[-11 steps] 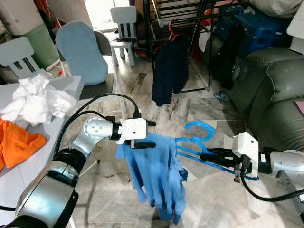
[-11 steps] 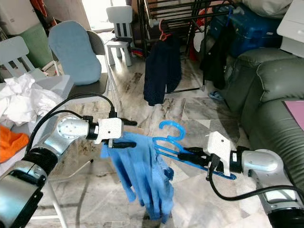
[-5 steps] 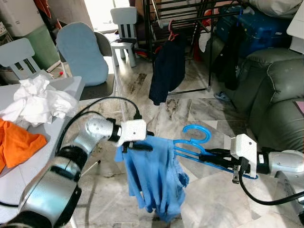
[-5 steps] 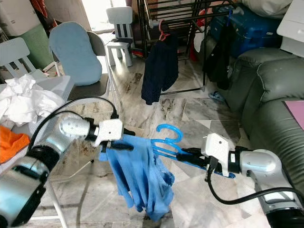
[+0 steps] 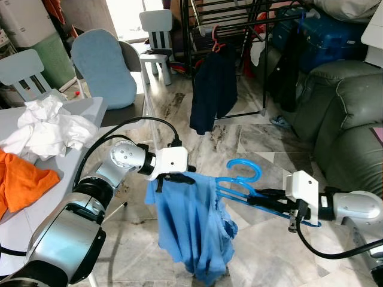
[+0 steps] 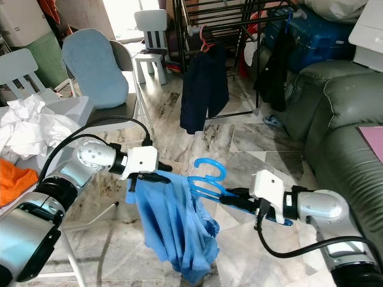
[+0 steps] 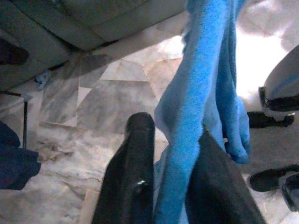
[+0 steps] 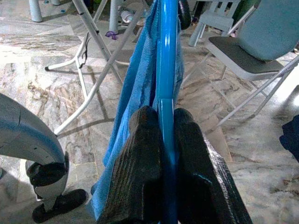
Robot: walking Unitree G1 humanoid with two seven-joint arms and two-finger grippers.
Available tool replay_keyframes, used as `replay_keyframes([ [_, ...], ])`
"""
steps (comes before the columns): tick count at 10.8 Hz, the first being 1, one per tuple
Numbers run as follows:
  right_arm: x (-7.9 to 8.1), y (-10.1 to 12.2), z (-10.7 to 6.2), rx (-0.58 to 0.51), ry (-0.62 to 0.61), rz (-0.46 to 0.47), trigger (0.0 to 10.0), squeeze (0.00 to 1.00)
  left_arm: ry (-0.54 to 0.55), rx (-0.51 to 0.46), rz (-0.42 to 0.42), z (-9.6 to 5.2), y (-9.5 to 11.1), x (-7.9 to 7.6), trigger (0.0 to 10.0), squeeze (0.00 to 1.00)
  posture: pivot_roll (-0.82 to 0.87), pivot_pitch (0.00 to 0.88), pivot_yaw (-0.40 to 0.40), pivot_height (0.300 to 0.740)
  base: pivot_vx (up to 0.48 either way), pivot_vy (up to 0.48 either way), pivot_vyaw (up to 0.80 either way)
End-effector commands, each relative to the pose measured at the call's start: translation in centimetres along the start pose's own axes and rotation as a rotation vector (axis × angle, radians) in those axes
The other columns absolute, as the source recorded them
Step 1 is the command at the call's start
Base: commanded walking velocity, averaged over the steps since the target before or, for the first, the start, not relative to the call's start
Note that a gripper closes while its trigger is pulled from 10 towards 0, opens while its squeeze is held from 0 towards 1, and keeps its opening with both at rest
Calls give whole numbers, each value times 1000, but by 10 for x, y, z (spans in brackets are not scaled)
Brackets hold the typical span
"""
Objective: Hang hanger
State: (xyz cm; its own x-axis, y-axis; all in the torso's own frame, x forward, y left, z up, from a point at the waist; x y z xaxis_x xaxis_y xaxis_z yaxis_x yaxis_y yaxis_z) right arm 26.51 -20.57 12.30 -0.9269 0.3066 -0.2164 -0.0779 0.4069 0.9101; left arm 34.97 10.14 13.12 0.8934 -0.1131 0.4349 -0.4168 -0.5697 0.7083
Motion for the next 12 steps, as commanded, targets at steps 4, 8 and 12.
replay_keyframes([
  [4, -2, 8, 5, -26, 15, -47, 10000, 0, -37, 23, -6, -3, -2, 0, 0, 0, -217, 0, 142, 740, 0, 0, 0],
  [8, -10, 7, 10, -13, -5, -5, 10000, 1000, -22, 4, -53, -7, -5, 0, 0, 0, -217, 0, 134, 740, 0, 0, 0],
  [12, -34, 5, -1, 94, -100, -72, 10000, 1000, 5, -4, -141, -14, -18, -8, 0, 0, -217, 0, 131, 740, 0, 0, 0],
])
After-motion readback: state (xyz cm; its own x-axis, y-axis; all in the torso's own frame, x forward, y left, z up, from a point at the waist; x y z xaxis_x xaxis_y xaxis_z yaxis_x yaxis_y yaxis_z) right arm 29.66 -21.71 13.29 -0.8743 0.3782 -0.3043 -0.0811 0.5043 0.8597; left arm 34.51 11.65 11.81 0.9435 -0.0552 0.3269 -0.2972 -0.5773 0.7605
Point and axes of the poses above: a point about 5 cm out from each wrist's last joint towards the gripper, its own z axis pointing out of the wrist towards the gripper, its own y axis along the axis of the wrist's last joint, x = y × z, the point moved 1 cm from there along z, pointing out of the wrist towards the gripper, and after that the axes turned 2 degrees about z, right-handed, at the moved point
